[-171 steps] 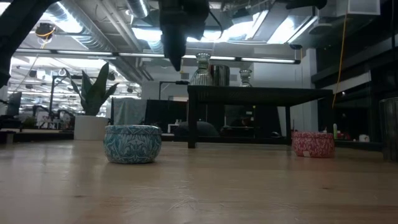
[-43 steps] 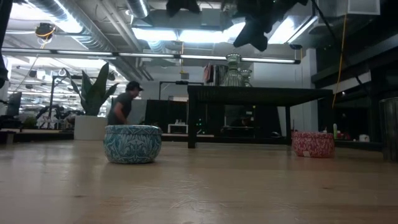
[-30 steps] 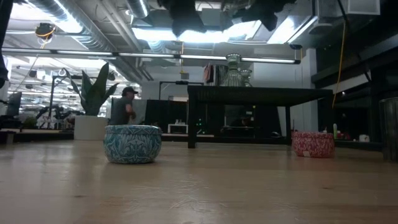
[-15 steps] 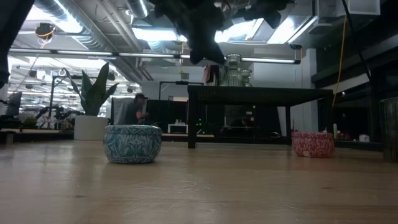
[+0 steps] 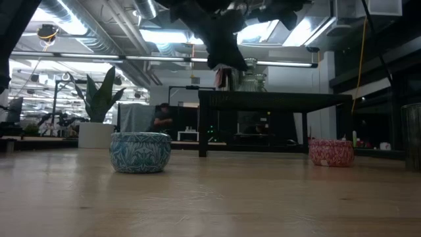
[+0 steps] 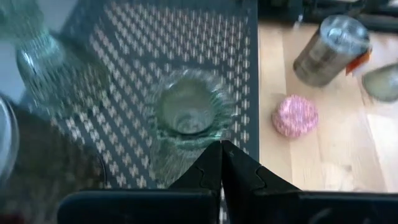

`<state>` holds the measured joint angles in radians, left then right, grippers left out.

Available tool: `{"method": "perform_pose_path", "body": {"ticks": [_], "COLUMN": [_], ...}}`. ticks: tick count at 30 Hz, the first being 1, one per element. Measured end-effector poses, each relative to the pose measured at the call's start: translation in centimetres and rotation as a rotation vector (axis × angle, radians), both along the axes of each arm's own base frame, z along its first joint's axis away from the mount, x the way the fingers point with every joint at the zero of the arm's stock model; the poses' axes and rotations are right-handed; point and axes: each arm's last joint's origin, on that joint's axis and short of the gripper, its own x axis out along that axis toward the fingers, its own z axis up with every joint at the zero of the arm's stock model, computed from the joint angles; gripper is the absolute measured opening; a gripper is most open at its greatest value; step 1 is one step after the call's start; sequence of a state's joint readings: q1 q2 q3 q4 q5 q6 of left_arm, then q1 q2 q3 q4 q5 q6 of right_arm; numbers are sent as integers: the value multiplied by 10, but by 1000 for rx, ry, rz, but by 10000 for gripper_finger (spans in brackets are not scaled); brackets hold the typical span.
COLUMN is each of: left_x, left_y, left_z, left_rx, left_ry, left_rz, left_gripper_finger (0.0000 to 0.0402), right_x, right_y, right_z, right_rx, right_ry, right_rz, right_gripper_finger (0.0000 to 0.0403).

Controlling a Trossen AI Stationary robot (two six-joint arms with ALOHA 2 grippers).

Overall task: Pick & Place candle stick holders
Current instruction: Put the top green vase candle holder on the shelf aligned with the other green vase candle holder

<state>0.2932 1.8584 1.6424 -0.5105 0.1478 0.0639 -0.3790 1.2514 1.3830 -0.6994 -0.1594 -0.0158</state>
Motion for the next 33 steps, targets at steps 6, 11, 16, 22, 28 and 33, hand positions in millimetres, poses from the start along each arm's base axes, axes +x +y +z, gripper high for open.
{"method": "perform_pose_path", "body": {"ticks": [6, 11, 16, 22, 28, 33], "left_x": [4, 6, 8, -5, -26, -46], "left_y": [1, 2, 4, 6, 5, -1], "left_z": [6, 8, 12, 38, 72, 101], "left_rx": [24, 43, 57, 57, 45, 83], "left_ry": [-71, -96, -142, -189, -255, -326], "left_rz": [1, 14, 18, 37, 71, 95], "left_gripper_finger": [1, 1, 2, 2, 1, 2], "right_x": [0, 0, 0, -1, -5, 0], "right_y": [0, 0, 0, 1, 2, 4], "right_z": [0, 0, 0, -3, -7, -12], "right_rx": [-1, -1, -1, 11, 35, 57], "right_ry": [0, 0, 0, 30, 86, 110], "right_rz": [-2, -2, -2, -1, 2, 32], "right_gripper_finger": [0, 0, 0, 0, 0, 0]}}
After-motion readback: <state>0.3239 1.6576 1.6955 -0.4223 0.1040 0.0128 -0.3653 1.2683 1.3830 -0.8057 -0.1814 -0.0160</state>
